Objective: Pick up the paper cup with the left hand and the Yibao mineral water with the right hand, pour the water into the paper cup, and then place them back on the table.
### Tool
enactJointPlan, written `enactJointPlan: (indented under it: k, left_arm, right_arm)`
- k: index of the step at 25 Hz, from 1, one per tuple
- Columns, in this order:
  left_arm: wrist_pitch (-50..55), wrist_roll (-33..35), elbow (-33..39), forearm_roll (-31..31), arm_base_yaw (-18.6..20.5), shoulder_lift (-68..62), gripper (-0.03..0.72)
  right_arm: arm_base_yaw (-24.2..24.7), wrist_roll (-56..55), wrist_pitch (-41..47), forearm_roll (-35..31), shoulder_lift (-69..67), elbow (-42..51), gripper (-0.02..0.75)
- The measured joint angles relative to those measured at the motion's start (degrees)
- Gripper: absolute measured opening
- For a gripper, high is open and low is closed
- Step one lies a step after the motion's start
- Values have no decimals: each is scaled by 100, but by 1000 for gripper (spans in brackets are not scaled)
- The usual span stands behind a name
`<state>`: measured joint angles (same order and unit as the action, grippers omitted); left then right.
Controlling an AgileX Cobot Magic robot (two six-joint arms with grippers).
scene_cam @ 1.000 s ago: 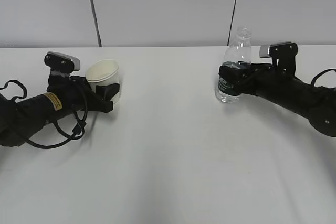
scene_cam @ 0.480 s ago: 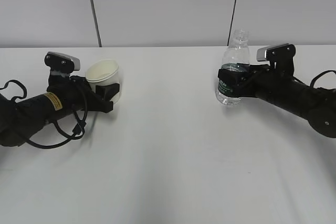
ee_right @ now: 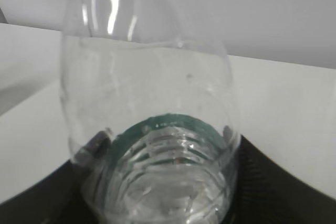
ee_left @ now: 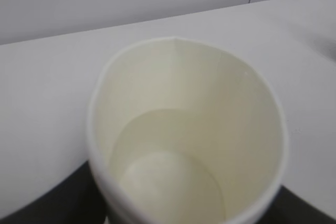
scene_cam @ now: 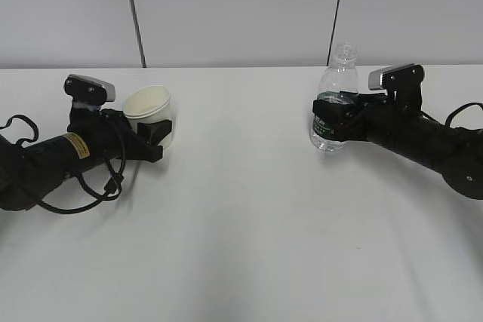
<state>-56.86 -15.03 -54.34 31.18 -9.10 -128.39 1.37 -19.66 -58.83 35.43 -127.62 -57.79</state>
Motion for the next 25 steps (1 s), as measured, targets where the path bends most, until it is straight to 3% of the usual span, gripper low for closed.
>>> enactJointPlan:
  k: [14,21,25]
  left_arm:
    - [0,6,0,11,0,0,421]
    - [5,6,0,14,0,0,554]
    - [5,6,0,-41,0,0,587]
  right_arm:
    - [0,13,0,21,0,0,464]
    - [0,13,0,29,0,0,464]
    - [0,13,0,42,0,0,464]
